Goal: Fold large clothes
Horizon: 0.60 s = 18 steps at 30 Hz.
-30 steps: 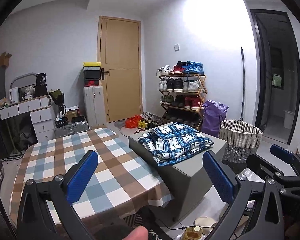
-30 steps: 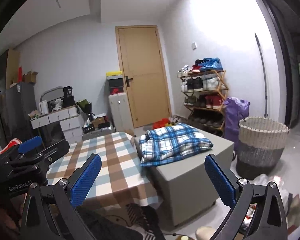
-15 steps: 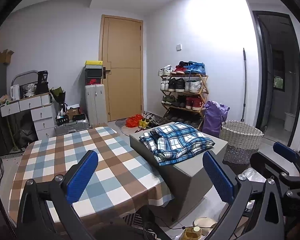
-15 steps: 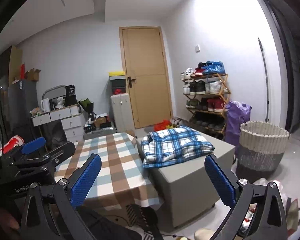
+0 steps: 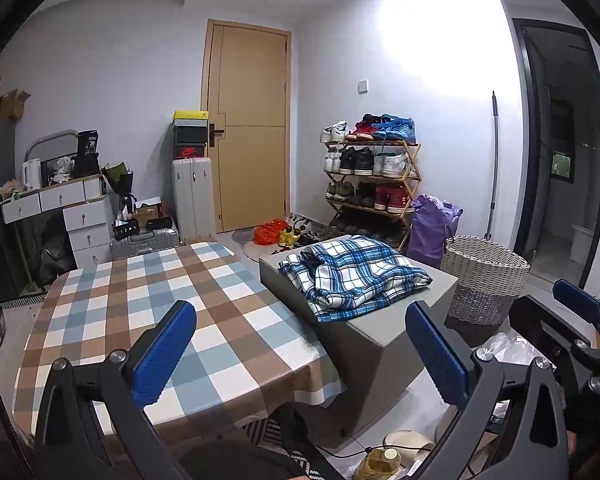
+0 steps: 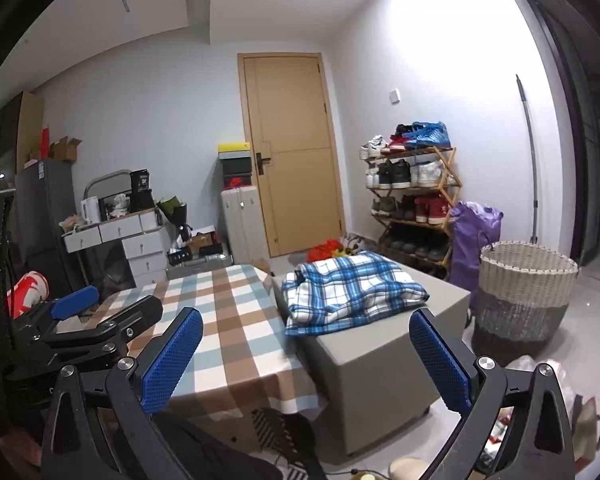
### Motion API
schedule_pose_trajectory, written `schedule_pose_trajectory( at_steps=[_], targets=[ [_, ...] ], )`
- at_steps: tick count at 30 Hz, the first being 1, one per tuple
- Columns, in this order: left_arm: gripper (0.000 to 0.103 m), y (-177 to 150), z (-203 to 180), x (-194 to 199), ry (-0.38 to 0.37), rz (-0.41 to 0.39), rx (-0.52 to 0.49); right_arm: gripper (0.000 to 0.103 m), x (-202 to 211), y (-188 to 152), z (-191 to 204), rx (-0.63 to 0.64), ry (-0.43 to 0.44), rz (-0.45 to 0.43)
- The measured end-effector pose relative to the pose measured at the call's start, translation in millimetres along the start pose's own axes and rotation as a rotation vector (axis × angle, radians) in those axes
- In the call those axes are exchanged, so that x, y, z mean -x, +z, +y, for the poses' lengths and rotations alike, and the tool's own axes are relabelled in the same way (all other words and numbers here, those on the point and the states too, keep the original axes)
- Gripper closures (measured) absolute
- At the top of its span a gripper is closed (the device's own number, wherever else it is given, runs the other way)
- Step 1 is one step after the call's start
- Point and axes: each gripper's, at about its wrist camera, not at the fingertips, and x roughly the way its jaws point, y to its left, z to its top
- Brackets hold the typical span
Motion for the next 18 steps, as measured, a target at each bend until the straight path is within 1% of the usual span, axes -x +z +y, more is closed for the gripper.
schedule_pose_trajectory(
  at_steps=[18],
  targets=[
    [0.001, -0.9, -2.9, 0.8, -0.010, -0.003, -0.016, 0.000, 0.6, -0.5, 1.9, -0.001, 0.017, 0.010]
  ],
)
